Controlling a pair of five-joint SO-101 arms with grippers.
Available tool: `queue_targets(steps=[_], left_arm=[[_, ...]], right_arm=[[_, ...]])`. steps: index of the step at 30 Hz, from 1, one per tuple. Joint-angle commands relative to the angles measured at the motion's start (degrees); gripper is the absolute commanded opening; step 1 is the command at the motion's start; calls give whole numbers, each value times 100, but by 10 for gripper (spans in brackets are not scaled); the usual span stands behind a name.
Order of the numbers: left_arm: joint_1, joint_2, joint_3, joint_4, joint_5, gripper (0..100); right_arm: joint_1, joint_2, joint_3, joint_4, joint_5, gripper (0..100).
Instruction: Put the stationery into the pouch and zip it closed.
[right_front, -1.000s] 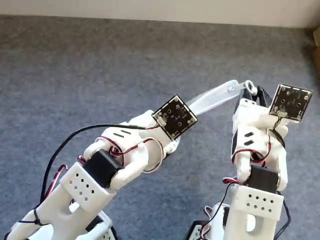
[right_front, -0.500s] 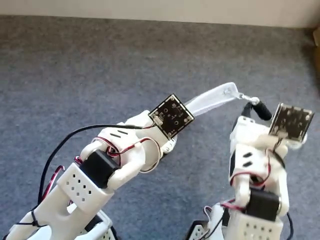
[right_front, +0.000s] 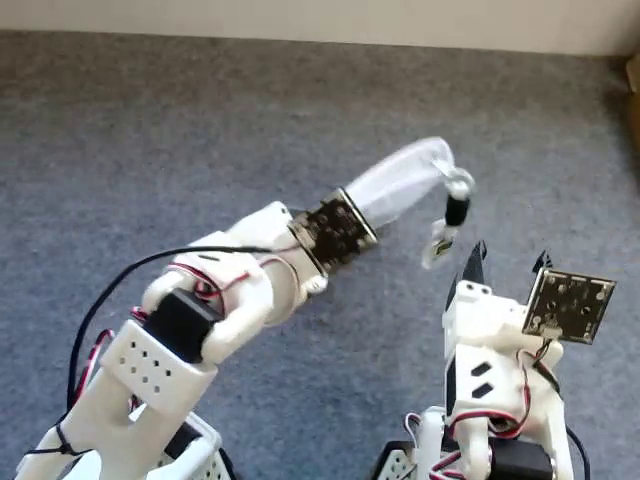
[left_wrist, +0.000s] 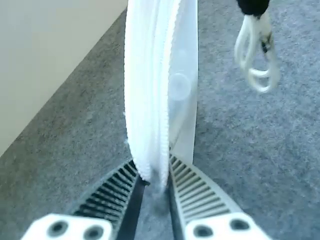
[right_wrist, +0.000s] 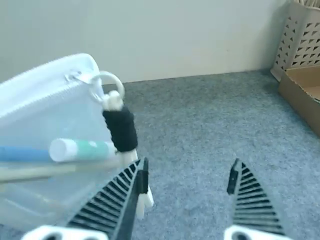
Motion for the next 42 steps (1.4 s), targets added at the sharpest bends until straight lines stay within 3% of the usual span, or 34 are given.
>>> queue_targets(steps=[1, 10, 14, 20, 26, 29, 36, 42], left_arm=[[-585, -127, -435, 9, -325, 5], [-857, -127, -725, 396, -791, 5], [-576, -127, -637, 774, -774, 5], [400, -92, -629, 1697, -774, 8], [989, -119, -479, 2365, -721, 215], [971, -119, -514, 2418, -246, 270], [963, -268, -523, 2462, -105, 258], [954, -1429, -479, 2435, -105, 191]], right_arm=[[-57, -242, -75, 92, 70, 241], [-57, -840, 716, 40, 62, 241], [-57, -980, 875, 40, 53, 241], [-57, -998, 910, 40, 62, 241], [-22, -998, 1305, -145, 53, 241], [-22, -998, 1525, -321, 44, 241], [-31, -1007, 1578, -338, 35, 238], [-57, -1007, 1596, -312, 26, 238]])
